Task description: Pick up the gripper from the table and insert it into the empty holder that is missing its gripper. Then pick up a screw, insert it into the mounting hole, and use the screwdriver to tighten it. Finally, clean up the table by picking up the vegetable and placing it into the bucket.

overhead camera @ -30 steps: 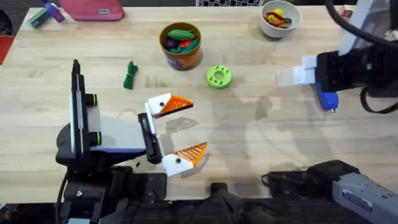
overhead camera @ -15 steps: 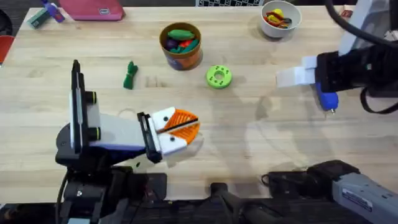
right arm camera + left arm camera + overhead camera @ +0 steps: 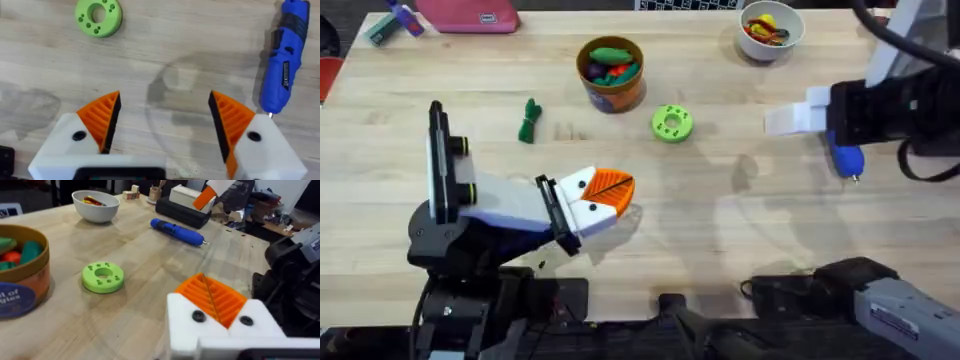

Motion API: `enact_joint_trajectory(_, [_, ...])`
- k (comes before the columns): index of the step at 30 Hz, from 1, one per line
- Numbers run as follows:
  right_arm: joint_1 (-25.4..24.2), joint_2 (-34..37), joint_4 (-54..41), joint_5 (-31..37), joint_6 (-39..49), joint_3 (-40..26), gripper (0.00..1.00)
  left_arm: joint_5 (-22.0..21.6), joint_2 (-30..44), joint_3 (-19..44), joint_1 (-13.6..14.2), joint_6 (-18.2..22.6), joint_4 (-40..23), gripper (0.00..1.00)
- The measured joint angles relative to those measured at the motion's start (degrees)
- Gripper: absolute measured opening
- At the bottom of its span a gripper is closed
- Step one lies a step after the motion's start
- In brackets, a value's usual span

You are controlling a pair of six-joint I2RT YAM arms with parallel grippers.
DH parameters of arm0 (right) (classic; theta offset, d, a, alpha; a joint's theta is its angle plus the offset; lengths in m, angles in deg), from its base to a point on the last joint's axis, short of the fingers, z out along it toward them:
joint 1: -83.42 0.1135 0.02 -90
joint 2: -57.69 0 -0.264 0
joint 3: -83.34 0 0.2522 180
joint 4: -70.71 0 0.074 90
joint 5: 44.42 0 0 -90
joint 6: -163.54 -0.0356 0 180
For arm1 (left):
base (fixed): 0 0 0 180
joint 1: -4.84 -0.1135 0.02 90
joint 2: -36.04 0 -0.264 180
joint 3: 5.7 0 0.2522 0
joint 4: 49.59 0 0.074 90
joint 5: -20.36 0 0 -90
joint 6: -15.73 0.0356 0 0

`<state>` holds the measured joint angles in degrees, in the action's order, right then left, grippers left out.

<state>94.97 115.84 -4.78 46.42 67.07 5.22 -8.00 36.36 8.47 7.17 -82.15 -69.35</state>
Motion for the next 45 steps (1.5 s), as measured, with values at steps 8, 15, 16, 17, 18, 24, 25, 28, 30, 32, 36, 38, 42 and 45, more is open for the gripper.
enact_joint_trajectory(8, [0.0, 0.0, 0.35, 1.16, -0.05, 0.0, 0.994, 0.52, 0.0, 0.02, 0.0, 9.09, -0.16, 0.007])
enact_joint_trajectory(15, [-1.39, 0.0, 0.22, 2.72, -0.92, 0.0, 0.995, 0.69, 0.0, 0.04, 0.0, 11.5, -0.2, 0.007])
enact_joint_trajectory(16, [-2.02, 0.0, 0.23, 2.78, -1.03, 0.0, 0.994, 0.7, 0.0, 0.04, 0.0, 11.61, -0.2, 0.007])
enact_joint_trajectory(17, [-3.05, 0.0, 0.28, 2.8, -1.08, 0.0, 0.994, 0.7, 0.0, 0.04, 0.0, 11.79, -0.2, 0.007])
enact_joint_trajectory(18, [-4.12, 0.0, 0.43, 2.82, -1.11, 0.0, 0.994, 0.7, 0.0, 0.04, 0.0, 11.85, -0.2, 0.007])
enact_joint_trajectory(24, [-12.66, 1.17, 1.6, 3.01, -0.52, -0.12, 0.994, 0.7, -0.02, 0.04, 0.0, 12.02, -0.2, 0.006])
enact_joint_trajectory(25, [-14.33, 2.11, 1.48, 3.01, 0.01, -0.41, 0.993, 0.69, 0.0, 0.04, 0.0, 12.03, -0.2, 0.006])
enact_joint_trajectory(28, [-18.87, 5.82, 1.52, 3.01, 1.65, -2.13, 0.994, 0.7, -0.01, 0.04, 0.0, 12.03, -0.2, 0.006])
enact_joint_trajectory(30, [-21.74, 8.63, 1.89, 3.02, 3.08, -3.8, 0.994, 0.7, 0.0, 0.04, 0.0, 12.03, -0.2, 0.006])
enact_joint_trajectory(32, [-24.27, 11.34, 3.15, 3.04, 4.79, -5.03, 0.994, 0.7, 0.0, 0.04, 0.0, 12.05, -0.2, 0.006])
enact_joint_trajectory(36, [-27.87, 16.38, 5.75, 3.24, 8.15, -5.49, 0.994, 0.7, 0.0, 0.04, 0.0, 12.05, -0.2, 0.006])
enact_joint_trajectory(38, [-29.22, 19.24, 7.52, 3.27, 9.77, -5.5, 0.994, 0.7, 0.0, 0.04, 0.0, 12.07, -0.2, 0.006])
enact_joint_trajectory(42, [-30.95, 24.91, 11.6, 3.46, 12.42, -5.51, 0.993, 0.7, -0.02, 0.04, 0.0, 12.16, -0.2, 0.006])
enact_joint_trajectory(45, [-31.26, 29.0, 13.76, 3.52, 14.16, -5.53, 0.993, 0.7, 0.0, 0.04, 0.0, 12.16, -0.2, 0.006])
